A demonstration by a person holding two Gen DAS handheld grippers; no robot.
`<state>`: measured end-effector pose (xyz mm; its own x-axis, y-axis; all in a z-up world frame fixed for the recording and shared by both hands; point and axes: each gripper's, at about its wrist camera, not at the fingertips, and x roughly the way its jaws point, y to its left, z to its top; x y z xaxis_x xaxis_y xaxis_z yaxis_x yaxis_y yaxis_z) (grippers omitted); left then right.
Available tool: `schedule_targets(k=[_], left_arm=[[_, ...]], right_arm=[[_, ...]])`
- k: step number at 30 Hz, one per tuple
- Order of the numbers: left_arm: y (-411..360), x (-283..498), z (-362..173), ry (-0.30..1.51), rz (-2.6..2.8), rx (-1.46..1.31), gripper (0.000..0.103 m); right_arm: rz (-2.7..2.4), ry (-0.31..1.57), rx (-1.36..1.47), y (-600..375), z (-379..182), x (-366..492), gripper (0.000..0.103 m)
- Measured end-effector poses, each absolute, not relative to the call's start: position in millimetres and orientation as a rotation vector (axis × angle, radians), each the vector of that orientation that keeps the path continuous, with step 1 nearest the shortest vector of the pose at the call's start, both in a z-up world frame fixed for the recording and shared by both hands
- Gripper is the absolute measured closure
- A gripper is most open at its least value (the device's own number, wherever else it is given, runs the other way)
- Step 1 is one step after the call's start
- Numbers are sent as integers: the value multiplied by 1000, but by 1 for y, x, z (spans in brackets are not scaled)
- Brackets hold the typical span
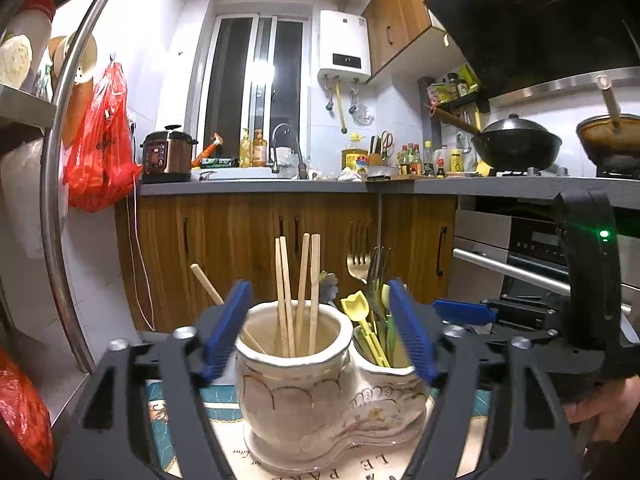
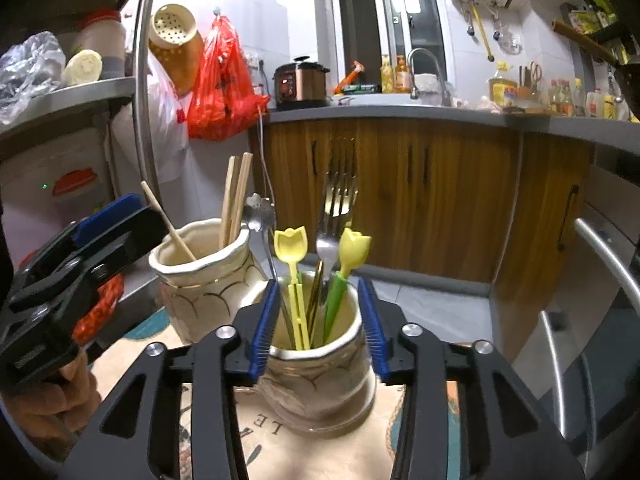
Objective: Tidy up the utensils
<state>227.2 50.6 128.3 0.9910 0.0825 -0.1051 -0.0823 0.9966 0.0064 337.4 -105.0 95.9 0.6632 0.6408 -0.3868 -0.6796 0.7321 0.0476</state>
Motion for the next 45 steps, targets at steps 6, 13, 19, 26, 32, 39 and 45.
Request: schedule_targets(k=[6, 13, 19, 26, 32, 39, 45], left_arm=[[53, 199, 129, 94, 77, 11, 5], [63, 178, 120, 116, 103, -25, 5], [70, 171, 107, 154, 127, -45, 5], [75, 166, 92, 181, 164, -101, 5], [79, 165, 84, 200, 161, -138, 5], [71, 167, 82, 199, 159, -94, 5], [69, 170, 81, 211, 166, -74, 5]], right_arm=[[733, 359, -63, -125, 99, 325, 21], [700, 297, -23, -150, 95, 308, 7], [710, 270, -19, -156, 84, 281, 5], [682, 254, -27, -148, 72, 261, 5], [673, 241, -25, -149, 64, 257, 5], [663, 251, -46, -146, 60, 257, 5], [652, 267, -86, -140, 58, 256, 5]])
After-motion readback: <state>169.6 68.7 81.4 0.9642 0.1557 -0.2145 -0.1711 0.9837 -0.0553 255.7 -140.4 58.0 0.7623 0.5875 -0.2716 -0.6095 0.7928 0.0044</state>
